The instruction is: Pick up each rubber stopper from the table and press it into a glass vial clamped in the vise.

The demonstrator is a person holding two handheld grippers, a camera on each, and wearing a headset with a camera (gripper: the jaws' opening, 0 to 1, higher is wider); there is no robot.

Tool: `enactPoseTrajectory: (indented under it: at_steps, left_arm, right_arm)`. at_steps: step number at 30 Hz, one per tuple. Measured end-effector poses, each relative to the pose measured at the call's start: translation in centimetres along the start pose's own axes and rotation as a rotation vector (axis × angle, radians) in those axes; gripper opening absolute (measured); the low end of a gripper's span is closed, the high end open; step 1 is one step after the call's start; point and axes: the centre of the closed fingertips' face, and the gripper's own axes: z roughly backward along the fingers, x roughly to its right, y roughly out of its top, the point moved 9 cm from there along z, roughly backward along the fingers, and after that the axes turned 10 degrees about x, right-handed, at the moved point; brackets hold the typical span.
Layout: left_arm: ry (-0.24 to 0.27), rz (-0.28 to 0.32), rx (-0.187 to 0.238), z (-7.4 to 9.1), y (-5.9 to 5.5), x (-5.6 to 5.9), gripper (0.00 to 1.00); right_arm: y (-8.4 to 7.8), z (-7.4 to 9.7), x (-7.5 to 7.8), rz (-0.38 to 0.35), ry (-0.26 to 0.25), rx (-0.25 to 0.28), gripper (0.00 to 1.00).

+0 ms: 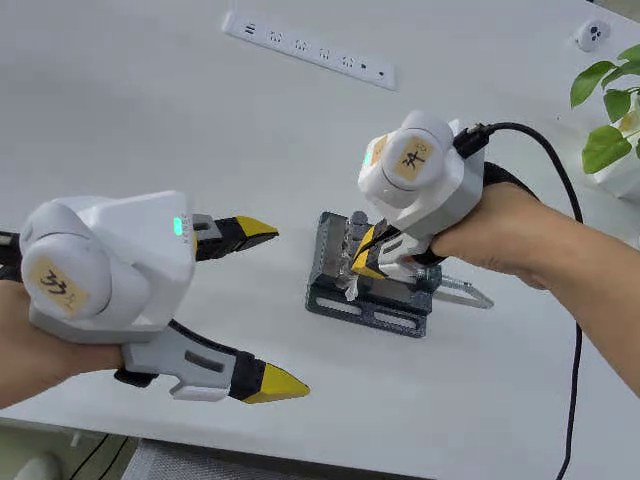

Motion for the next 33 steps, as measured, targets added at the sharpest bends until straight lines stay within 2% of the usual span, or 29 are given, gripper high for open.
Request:
enactPoseTrajectory:
  at_steps: [4, 6, 8, 14, 23, 30, 33]
  left_arm:
    - [0.018, 0.001, -0.007, 0.3, 0.0, 0.0, 0.86]
    - [0.022, -0.003, -0.016, 0.4, -0.1, 0.0, 0.86]
    - [0.026, -0.004, -0.023, 0.6, -0.1, 0.0, 0.86]
    - [0.031, -0.013, -0.044, 0.7, -0.1, -0.1, 0.86]
    - [0.051, -0.037, -0.065, 0.9, 0.0, -0.6, 0.91]
    - [0.065, -0.047, -0.086, 1.1, -0.3, -1.0, 0.95]
    - [0.078, -0.043, -0.083, 1.1, -0.3, -1.2, 0.98]
  right_arm:
    - [-0.2, 0.3, -0.2, -0.002, -0.019, 0.034, 0.0]
    - [-0.1, 0.8, 0.1, -0.015, -0.047, 0.073, 0.0]
    - [0.3, 1.8, -0.2, -0.041, -0.043, 0.119, 0.0]
    - [-1.5, 3.5, 0.4, -0.085, -0.114, 0.195, 0.0]
    - [-4.6, 5.9, -0.6, -0.188, -0.178, 0.323, 0.0]
    - [-7.8, 7.1, -1.7, -0.283, -0.219, 0.413, 0.09]
    - [-9.2, 7.3, -2.0, -0.327, -0.219, 0.452, 0.13]
